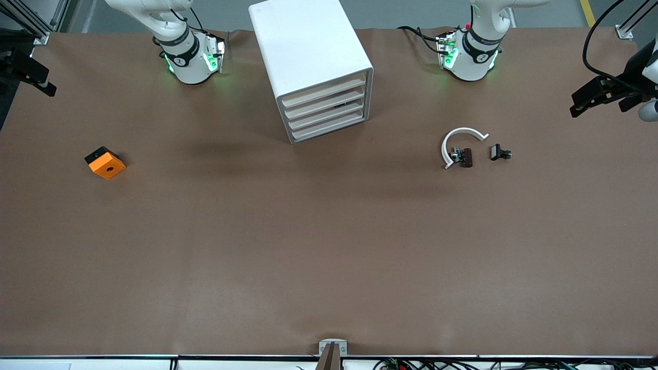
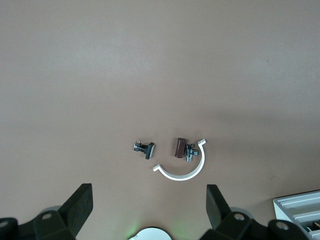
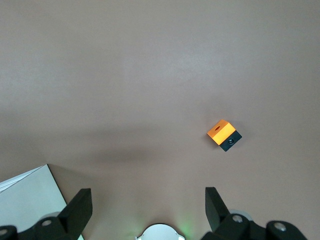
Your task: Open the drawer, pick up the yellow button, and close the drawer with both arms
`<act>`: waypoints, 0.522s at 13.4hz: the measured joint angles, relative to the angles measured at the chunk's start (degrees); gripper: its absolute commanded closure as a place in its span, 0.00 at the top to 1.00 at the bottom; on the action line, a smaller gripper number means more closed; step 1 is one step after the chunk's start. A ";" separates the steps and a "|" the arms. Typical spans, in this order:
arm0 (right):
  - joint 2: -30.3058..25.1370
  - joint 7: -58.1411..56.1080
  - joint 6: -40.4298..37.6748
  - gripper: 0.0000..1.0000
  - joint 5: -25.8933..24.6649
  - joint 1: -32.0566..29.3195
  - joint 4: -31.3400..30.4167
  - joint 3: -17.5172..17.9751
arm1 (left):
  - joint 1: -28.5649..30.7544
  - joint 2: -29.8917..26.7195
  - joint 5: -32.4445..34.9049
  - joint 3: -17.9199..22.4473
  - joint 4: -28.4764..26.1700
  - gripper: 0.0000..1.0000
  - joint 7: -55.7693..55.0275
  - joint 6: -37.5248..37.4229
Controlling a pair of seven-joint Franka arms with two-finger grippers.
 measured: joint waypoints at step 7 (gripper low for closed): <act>0.00 0.04 -0.06 1.00 0.00 0.01 0.03 0.01 | 0.08 1.03 0.00 0.00 -0.04 1.00 0.09 0.23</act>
